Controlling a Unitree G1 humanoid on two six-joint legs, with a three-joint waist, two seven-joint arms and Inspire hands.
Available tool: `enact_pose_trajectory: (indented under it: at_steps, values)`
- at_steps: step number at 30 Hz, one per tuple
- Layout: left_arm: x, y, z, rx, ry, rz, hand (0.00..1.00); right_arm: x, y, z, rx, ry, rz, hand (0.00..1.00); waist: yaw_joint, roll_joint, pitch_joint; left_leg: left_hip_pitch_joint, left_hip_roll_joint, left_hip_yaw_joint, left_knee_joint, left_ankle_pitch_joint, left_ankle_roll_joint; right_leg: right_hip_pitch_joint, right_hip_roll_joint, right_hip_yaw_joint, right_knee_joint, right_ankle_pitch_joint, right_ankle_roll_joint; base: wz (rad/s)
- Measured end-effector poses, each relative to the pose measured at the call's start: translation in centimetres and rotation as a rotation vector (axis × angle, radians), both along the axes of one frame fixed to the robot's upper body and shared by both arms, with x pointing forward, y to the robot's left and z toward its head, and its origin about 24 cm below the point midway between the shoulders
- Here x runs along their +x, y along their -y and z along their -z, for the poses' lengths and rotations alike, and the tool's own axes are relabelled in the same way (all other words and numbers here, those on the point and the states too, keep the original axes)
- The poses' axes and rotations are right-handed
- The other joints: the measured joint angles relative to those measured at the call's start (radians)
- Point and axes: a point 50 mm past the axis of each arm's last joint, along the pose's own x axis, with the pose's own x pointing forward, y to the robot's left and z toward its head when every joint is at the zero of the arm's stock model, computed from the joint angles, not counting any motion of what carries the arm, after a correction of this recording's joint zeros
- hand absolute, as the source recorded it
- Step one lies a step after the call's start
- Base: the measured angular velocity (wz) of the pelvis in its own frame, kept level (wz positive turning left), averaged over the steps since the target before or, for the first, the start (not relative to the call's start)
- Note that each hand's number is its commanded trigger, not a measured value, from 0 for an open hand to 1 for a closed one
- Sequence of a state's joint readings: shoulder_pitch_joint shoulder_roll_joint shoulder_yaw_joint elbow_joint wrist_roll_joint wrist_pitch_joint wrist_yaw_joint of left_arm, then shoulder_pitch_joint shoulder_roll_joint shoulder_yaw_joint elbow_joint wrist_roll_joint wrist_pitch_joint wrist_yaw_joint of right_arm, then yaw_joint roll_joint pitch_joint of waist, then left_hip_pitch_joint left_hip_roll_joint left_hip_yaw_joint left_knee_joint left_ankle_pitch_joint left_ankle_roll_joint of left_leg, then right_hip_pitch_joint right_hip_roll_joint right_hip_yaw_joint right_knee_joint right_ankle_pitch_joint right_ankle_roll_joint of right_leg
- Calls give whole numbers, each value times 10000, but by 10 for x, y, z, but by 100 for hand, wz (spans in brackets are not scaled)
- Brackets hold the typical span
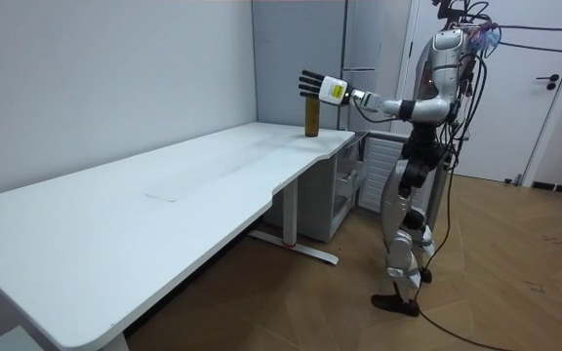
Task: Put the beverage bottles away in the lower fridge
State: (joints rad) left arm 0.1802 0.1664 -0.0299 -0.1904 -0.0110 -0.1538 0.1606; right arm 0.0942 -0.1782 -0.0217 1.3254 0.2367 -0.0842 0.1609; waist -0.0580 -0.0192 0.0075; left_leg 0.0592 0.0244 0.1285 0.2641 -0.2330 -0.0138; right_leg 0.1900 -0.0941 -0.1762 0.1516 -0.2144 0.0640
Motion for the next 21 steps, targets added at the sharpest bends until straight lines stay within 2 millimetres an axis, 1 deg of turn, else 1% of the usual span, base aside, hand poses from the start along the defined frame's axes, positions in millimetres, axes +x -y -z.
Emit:
enact_pose_trajectory:
  at_steps: [3, 6, 9, 13, 18, 21]
  values:
    - [4, 1, 14, 30, -638, 150, 0, 1, -1, 0, -32, 17, -4, 0, -27, 13, -6, 62, 5, 86, -68, 12, -17, -6, 1, 80, -2, 0, 0, -8]
    - [4, 1, 22, 19, -1041, 218, 0, 4, -3, 1, 21, 70, -1, 0, -195, -36, 21, 60, 7, 132, -84, 11, -17, -38, -1, 105, -4, 0, 0, -4]
    - [7, 4, 20, -59, -969, 365, 0, 6, -5, 1, 46, 111, -12, 0, -222, -73, 36, 25, 30, 231, -105, 11, -17, -141, 0, 143, 6, 7, -10, -9]
    - [16, 9, 16, -593, -814, 634, 0, 7, -5, 1, 62, 132, -25, 0, -248, -87, 51, 44, 34, 309, -112, 11, -16, -163, 0, 273, 6, 7, -10, -6]
    - [21, 11, 18, -894, -982, 797, 0, 8, -6, 1, 98, 141, -19, 0, -332, -70, 54, 62, 39, 337, -116, 11, -17, -170, 5, 332, 2, 7, -9, -2]
    - [21, 13, 19, -979, -1092, 927, 0, 10, -6, 1, 131, 115, -16, 0, -454, -48, 45, 59, 43, 336, -116, 11, -17, -173, 15, 350, 4, 9, -12, 0]
